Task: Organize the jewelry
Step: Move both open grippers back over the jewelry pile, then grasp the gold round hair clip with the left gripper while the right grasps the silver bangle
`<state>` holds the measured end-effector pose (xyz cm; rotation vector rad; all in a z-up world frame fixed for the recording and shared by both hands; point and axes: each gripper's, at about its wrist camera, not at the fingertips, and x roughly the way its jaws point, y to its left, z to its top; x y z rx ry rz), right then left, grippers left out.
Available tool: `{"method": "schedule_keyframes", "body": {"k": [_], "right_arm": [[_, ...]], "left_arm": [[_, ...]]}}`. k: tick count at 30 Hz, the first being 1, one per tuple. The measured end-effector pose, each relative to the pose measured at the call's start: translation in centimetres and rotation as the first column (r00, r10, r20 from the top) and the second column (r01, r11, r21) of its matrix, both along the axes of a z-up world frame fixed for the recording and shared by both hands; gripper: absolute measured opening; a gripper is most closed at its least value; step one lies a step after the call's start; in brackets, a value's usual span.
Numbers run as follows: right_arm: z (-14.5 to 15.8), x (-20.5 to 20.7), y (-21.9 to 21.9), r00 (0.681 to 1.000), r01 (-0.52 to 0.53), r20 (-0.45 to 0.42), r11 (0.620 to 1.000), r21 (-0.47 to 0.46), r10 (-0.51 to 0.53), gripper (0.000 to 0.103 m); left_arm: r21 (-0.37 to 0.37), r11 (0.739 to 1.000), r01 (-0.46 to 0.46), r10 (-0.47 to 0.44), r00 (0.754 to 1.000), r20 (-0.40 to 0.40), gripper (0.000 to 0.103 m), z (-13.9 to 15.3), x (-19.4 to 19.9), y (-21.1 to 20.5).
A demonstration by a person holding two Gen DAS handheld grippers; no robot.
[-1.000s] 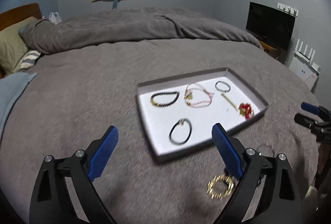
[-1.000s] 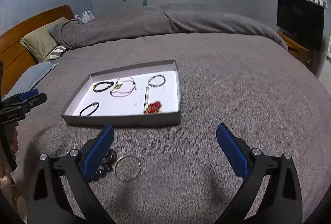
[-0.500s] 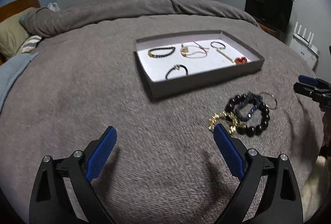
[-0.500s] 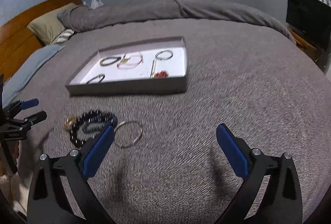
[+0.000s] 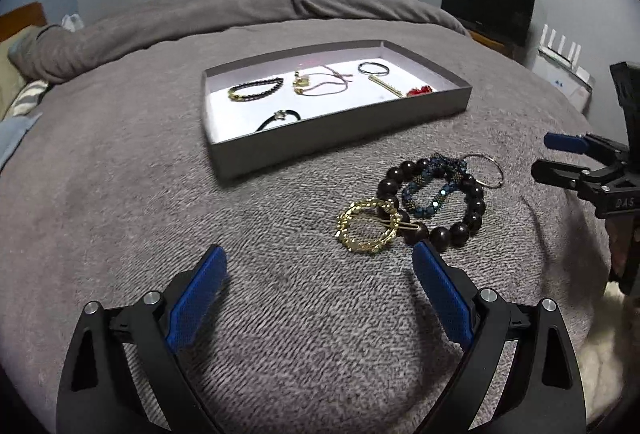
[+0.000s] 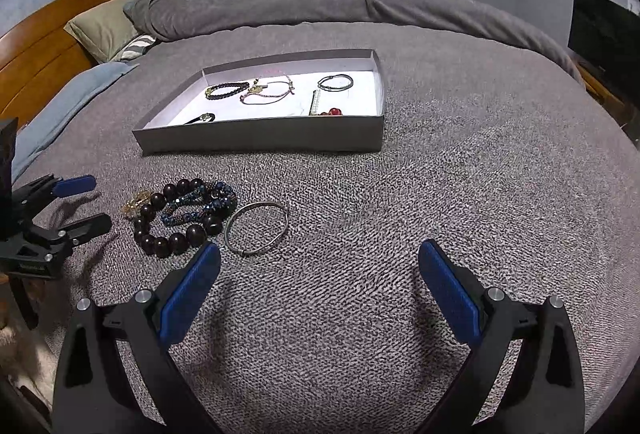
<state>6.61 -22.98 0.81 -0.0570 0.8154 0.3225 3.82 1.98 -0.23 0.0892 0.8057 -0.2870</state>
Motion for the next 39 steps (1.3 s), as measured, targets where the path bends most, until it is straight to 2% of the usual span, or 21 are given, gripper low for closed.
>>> {"method": "schedule_keyframes", "body": {"k": [3,9,21,26,28,32,36,39], "right_arm": [[0.0,0.0,-0.2,1.0,0.002,0.001,1.0,0.006,-0.002,0.098],[0.0,0.2,-0.4,1.0,0.006,0.0,1.0,0.015,-0.006,0.098],[0.1,0.3,-0.9,1.0,0.012,-0.003,1.0,0.023,-0.012,0.098],[0.1,0.4,-0.8,1.0,0.009,-0.006,1.0,0.019,-0.009,0.098],[0.2,0.3,-0.7,1.0,0.007,-0.005,1.0,0.017,-0.007,0.098],[0.2,0.4,-0.4,1.0,-0.003,-0.005,1.0,0.016,0.003,0.098],[0.0,0.4,0.5,1.0,-0.03,-0.002,0.999,0.011,0.03,0.098],[-0.2,0.4,1.6,0.998,-0.061,0.001,0.998,-0.006,0.061,0.093]], "left_arm": [[0.045,0.999,0.015,-0.015,1.0,0.002,0.089,-0.2,0.5,-0.6],[0.053,0.996,0.078,-0.076,0.997,-0.028,0.069,-0.9,1.6,-1.3],[-0.018,0.989,0.147,-0.148,0.986,-0.075,0.065,-1.4,4.0,-1.9],[-0.009,0.984,0.177,-0.177,0.982,-0.07,0.052,-1.6,4.1,-2.6],[-0.016,0.983,0.182,-0.183,0.981,-0.066,0.042,-1.6,3.9,-2.6],[-0.031,0.986,0.162,-0.163,0.985,-0.053,0.042,-1.3,3.4,-1.9],[0.003,0.993,0.115,-0.115,0.993,-0.036,0.042,-0.7,2.4,-0.8],[0.016,0.997,0.078,-0.077,0.996,-0.036,0.042,-0.5,2.0,0.3]]}}
